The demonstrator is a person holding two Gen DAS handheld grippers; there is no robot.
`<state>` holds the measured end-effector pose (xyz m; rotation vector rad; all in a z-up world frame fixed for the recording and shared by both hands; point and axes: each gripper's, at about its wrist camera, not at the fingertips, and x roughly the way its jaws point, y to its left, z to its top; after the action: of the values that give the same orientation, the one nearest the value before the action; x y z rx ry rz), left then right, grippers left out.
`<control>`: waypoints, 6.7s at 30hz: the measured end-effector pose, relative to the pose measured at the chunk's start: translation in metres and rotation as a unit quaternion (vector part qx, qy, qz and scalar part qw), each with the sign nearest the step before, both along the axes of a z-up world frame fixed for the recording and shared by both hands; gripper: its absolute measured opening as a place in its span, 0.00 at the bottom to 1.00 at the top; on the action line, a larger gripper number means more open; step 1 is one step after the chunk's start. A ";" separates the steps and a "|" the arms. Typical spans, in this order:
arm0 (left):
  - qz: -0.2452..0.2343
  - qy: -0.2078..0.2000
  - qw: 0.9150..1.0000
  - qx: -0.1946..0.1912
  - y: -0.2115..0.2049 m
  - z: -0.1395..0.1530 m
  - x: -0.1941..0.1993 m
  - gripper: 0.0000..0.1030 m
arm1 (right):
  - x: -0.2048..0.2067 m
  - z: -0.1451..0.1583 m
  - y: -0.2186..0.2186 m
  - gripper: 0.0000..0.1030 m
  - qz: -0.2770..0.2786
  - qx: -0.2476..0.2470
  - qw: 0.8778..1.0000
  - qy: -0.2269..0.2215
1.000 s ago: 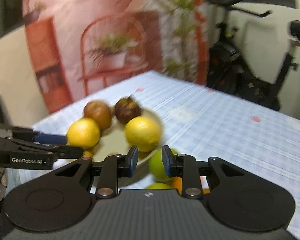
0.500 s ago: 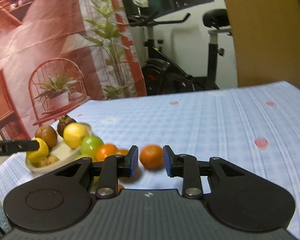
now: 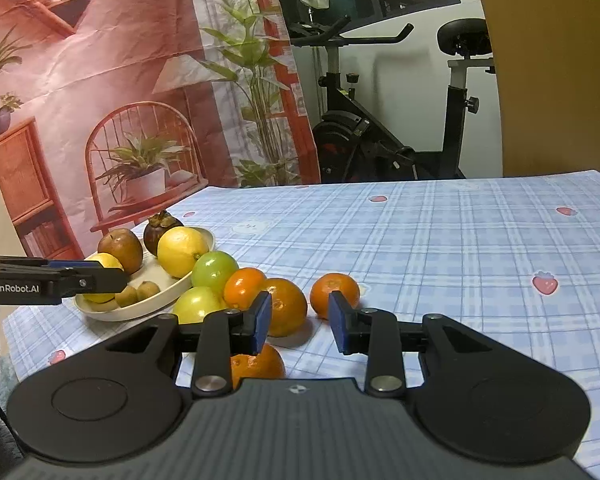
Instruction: Organize fruits
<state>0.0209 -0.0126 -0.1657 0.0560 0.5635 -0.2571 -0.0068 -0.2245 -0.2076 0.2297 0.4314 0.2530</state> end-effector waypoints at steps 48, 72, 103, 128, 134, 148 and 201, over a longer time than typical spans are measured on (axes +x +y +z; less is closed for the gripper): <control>-0.143 0.013 0.990 0.000 -0.062 0.013 0.031 0.54 | 0.004 -0.005 -0.038 0.39 -0.053 0.021 0.998 0.011; -0.197 0.124 0.966 0.111 -0.172 -0.047 0.104 0.38 | 0.000 -0.006 -0.086 0.39 -0.086 0.108 0.990 0.013; -0.026 0.082 0.996 -0.028 0.032 0.032 0.082 0.37 | 0.010 0.022 -0.042 0.39 -0.041 0.044 0.998 0.017; -0.022 0.111 0.993 -0.013 0.064 -0.005 0.105 0.38 | 0.091 0.025 0.172 0.38 0.235 -0.157 0.958 0.054; -0.028 0.117 0.993 -0.007 0.061 -0.008 0.105 0.38 | 0.094 0.019 0.179 0.39 0.237 -0.167 0.955 0.062; -0.021 0.080 0.996 -0.034 0.053 0.012 0.078 0.48 | 0.065 0.036 0.128 0.40 0.171 -0.112 0.979 0.015; -0.094 0.065 0.992 -0.056 -0.016 -0.010 0.014 0.49 | 0.007 0.000 0.036 0.40 0.042 -0.039 0.998 0.025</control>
<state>0.0352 -0.0285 -0.1758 -0.0158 0.6726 -0.4776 -0.0003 -0.1888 -0.2077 0.1427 0.5005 0.3132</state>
